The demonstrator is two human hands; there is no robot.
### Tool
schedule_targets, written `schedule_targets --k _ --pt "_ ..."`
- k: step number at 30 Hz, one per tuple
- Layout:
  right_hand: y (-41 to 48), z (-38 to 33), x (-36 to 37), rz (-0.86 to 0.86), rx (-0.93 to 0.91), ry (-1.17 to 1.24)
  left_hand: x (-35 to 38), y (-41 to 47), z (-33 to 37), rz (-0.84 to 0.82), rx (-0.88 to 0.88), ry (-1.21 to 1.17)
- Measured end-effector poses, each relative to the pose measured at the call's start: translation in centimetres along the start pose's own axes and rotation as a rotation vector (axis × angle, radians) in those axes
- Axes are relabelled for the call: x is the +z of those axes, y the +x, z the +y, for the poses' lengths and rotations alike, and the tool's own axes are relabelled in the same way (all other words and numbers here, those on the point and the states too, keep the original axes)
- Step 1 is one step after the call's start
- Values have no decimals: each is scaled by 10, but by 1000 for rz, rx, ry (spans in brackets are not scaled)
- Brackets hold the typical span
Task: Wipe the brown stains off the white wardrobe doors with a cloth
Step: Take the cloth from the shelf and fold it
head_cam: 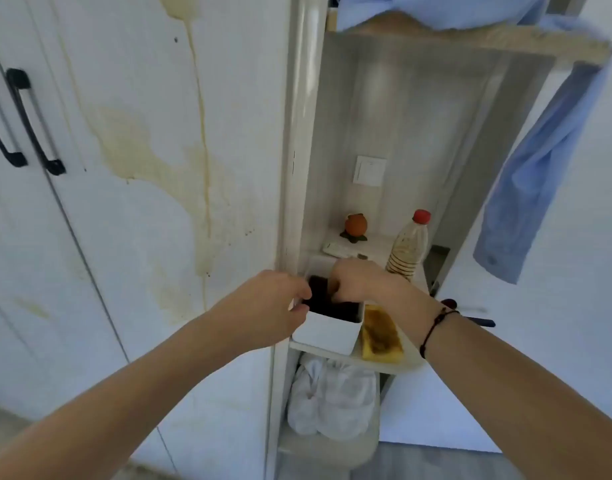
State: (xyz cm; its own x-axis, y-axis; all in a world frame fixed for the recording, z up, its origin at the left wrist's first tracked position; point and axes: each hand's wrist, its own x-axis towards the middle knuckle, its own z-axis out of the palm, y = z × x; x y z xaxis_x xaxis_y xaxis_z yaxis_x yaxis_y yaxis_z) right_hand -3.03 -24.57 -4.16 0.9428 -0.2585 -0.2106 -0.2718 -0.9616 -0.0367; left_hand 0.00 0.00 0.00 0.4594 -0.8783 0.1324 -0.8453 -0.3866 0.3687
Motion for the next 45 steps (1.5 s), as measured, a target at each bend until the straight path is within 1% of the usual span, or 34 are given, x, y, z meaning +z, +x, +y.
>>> schedule_targets --k 2,4,6,9,12,15,17,21,23,28,31,36,38,41,45 --pt "11 -4 7 -90 -36 -138 9 12 -1 -50 -11 -30" --pt "16 -6 21 -183 -36 -203 18 18 0 -107 -14 -47" --pt "22 -6 29 -180 -62 -246 26 23 -1 -141 -20 -51" --pt "32 -3 33 -139 -127 -308 32 32 0 -144 -61 -66" --pt "37 -1 29 -126 -178 -274 34 34 3 -172 -118 -105" --pt "38 16 6 -81 -185 -136 36 28 4 -292 -167 -120" --pt "37 28 -12 -9 -195 -24 35 22 3 -315 -193 -123" --pt "35 40 -24 127 -235 18 34 17 5 -292 -261 -122" --pt "36 39 -17 138 -258 -2 34 17 7 -267 -280 -134" --pt "41 30 15 -47 -344 -105 42 17 14 -171 -329 -158" --pt "44 24 31 -131 -377 -189 47 18 16 -152 -344 -162" --pt "54 16 31 -216 -457 -261 54 22 22 -135 -348 -151" --pt "57 18 27 -198 -462 -212 55 24 25 -123 -343 -138" --pt "55 32 11 -120 -455 -63 54 26 29 -78 -358 -112" --pt "42 50 -21 -7 -486 192 60 26 33 81 -361 2"
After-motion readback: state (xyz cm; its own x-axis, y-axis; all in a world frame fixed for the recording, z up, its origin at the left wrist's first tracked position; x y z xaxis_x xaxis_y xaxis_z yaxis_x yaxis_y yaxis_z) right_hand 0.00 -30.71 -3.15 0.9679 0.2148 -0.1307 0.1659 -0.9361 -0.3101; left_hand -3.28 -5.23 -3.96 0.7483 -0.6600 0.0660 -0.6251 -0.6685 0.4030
